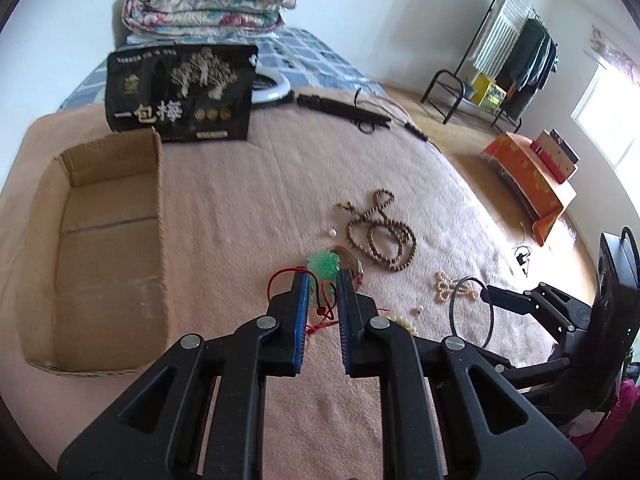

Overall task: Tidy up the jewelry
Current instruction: 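Carry the pendant and bangle into the cardboard box and open both grippers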

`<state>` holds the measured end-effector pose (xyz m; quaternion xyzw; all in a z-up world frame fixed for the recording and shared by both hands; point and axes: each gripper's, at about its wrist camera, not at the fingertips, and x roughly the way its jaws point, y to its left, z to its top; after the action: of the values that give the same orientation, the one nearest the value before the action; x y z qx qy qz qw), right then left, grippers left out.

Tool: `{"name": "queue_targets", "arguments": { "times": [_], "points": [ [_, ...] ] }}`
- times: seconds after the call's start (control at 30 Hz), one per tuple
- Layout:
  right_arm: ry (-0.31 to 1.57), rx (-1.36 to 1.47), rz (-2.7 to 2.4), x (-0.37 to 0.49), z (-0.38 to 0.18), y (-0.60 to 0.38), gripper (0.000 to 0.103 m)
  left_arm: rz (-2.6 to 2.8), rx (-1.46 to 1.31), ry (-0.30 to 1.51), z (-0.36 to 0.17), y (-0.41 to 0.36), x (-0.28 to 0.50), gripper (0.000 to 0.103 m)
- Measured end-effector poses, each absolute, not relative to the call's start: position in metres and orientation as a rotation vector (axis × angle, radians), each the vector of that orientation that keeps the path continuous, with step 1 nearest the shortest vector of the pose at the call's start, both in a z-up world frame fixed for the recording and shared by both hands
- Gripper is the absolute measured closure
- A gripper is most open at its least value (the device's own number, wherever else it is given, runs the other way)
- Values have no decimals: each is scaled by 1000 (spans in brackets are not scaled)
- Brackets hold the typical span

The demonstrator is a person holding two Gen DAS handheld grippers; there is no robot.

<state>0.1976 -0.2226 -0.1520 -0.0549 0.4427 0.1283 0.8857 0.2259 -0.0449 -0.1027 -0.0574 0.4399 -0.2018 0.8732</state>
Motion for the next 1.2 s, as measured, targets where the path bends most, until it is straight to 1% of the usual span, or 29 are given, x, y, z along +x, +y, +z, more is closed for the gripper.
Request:
{"name": "queue_targets", "arguments": {
  "times": [0.27, 0.47, 0.8, 1.2],
  "points": [
    [851, -122, 345, 219, -125, -177, 29, -345, -167, 864, -85, 5, 228, 91],
    [826, -142, 409, 235, -115, -137, 29, -250, -203, 854, -89, 51, 235, 91],
    [852, -132, 487, 259, -123, -89, 29, -142, -283, 874, -102, 114, 258, 91],
    [847, -130, 560, 289, -131, -30, 29, -58, -299, 906, -122, 148, 284, 91]
  ]
}}
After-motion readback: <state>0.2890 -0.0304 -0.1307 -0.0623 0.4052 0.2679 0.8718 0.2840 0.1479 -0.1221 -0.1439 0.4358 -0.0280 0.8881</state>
